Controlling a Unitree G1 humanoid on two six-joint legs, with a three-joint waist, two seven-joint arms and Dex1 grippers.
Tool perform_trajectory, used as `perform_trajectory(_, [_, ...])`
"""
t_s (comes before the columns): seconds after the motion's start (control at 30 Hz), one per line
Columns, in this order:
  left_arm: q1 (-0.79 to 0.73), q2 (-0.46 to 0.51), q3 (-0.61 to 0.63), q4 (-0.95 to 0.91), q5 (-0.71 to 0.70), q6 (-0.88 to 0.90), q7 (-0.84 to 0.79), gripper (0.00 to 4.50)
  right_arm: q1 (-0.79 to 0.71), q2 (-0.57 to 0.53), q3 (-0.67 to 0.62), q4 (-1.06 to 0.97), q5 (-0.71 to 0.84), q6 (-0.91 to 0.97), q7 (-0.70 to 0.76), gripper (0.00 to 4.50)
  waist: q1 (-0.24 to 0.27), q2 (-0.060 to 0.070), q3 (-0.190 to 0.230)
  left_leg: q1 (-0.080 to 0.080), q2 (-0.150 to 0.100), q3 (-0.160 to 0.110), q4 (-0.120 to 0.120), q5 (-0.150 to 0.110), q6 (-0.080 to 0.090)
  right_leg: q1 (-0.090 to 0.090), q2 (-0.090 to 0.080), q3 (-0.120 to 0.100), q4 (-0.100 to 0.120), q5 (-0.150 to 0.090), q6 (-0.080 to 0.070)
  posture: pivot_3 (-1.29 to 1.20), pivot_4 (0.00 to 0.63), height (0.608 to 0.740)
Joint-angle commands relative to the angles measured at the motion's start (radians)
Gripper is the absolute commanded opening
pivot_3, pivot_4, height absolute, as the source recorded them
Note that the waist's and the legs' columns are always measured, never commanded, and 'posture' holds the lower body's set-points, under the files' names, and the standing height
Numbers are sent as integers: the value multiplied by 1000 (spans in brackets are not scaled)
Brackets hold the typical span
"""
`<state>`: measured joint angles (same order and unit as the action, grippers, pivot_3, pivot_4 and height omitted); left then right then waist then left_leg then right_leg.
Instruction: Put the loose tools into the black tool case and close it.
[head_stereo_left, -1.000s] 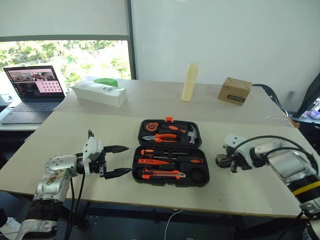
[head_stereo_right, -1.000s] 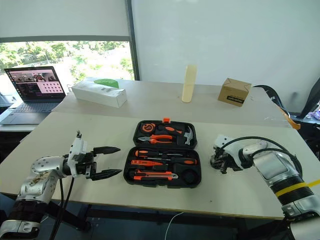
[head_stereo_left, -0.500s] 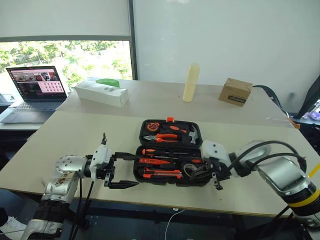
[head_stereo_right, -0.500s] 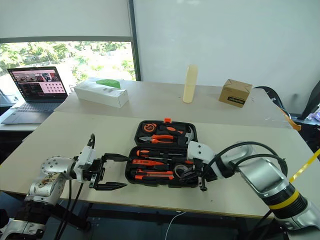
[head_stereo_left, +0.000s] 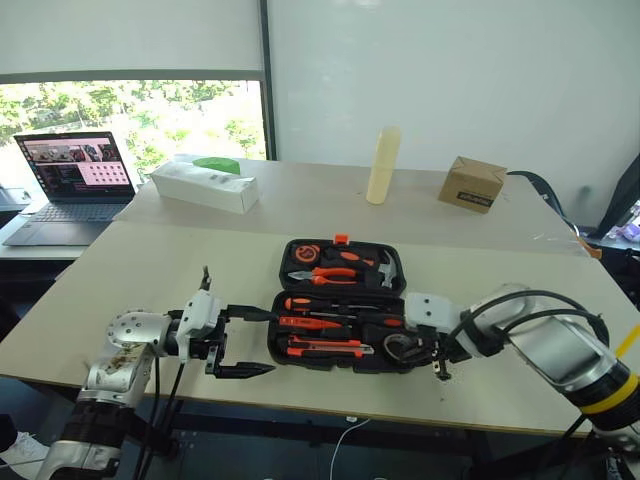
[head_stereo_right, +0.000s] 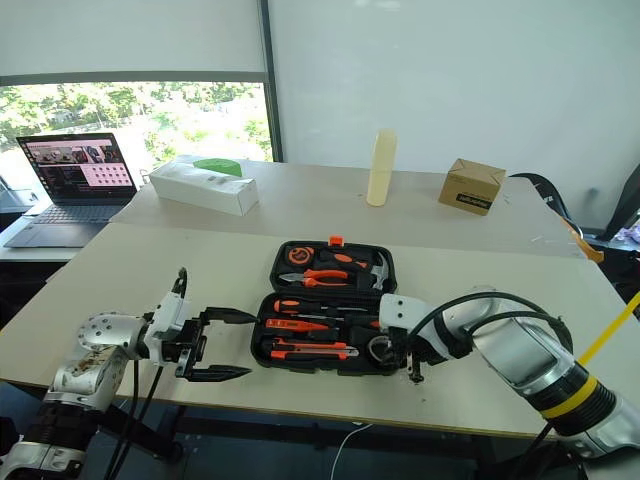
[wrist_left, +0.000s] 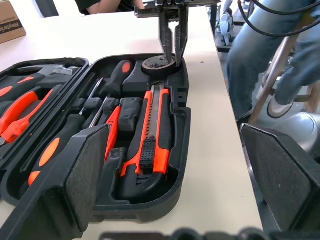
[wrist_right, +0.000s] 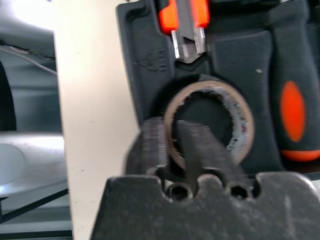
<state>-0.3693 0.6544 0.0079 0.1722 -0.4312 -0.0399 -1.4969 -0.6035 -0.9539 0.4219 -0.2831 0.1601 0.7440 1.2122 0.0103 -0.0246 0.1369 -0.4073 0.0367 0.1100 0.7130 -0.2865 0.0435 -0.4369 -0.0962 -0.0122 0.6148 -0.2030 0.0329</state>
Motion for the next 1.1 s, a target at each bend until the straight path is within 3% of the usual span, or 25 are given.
perform_trajectory(0.03, [-1, 35, 57, -4, -11, 35, 58, 4500, 11, 7, -196, 1, 118, -54, 21, 2376, 0, 0, 0, 0, 0, 0, 0, 0, 0, 0, 0, 0, 0, 0, 0, 0, 150, 740])
perform_trajectory(0.1, [0, 54, 85, 19, -2, 57, 108, 4500, 54, -12, -315, -1, 201, -83, 65, 2995, 0, 0, 0, 0, 0, 0, 0, 0, 0, 0, 0, 0, 0, 0, 0, 0, 150, 740])
perform_trajectory(0.23, [-2, 72, 126, 71, 25, 120, 235, 4500, 178, -6, -493, 34, 254, -117, 19, 2995, 4, 0, 0, 0, 0, -2, 0, 0, 0, 2, 0, -2, -2, 0, 0, 0, 150, 740])
perform_trajectory(0.27, [-1, 73, 127, 85, 51, 121, 276, 4500, 205, 2, -505, 54, 215, -150, -32, 2551, 4, 0, 0, 1, 0, -1, 0, 0, 0, 3, 0, -2, -2, 0, 0, 0, 150, 740])
perform_trajectory(0.33, [1, 71, 122, 100, 94, 134, 349, 3985, 257, 1, -494, 89, 126, -231, -104, 2260, 2, -1, 0, 2, 0, -1, 0, 0, 0, 4, 0, -1, -2, 0, 0, 0, 150, 740])
perform_trajectory(0.37, [1, 62, 123, 103, 106, 151, 391, 3808, 279, 2, -477, 106, 79, -274, -140, 1893, 1, -1, 0, 3, 0, -1, 0, 0, 0, 4, 0, -1, -2, 0, 1, 0, 150, 740])
perform_trajectory(0.53, [5, 10, 79, 53, 147, 239, 510, 1783, 299, 92, -394, 187, -65, -402, -301, 69, -5, -1, 0, 3, 0, 1, 0, 1, -1, 3, 0, 0, 0, 0, 1, 0, 150, 740])
perform_trajectory(0.67, [-5, -20, 20, 37, 190, 290, 556, 346, 267, 168, -337, 246, -111, -460, -343, 0, -8, -1, 0, 3, 0, 3, 0, 1, -2, 3, 1, 0, 1, 0, 1, 0, 150, 740])
perform_trajectory(0.9, [-14, -82, -71, -46, 206, 338, 560, 346, 259, 220, -262, 177, -122, -405, -321, 0, -8, -1, 0, 2, 0, 3, 0, 1, -2, 3, 1, 0, 0, 0, 1, 0, 150, 740])
perform_trajectory(1.1, [-1, -77, -79, -89, 203, 352, 543, 346, 284, 212, -245, 75, -121, -316, -301, 0, -8, -1, 0, 2, 0, 1, -1, 1, -2, 2, 1, 0, 0, 0, 0, 0, 150, 740])
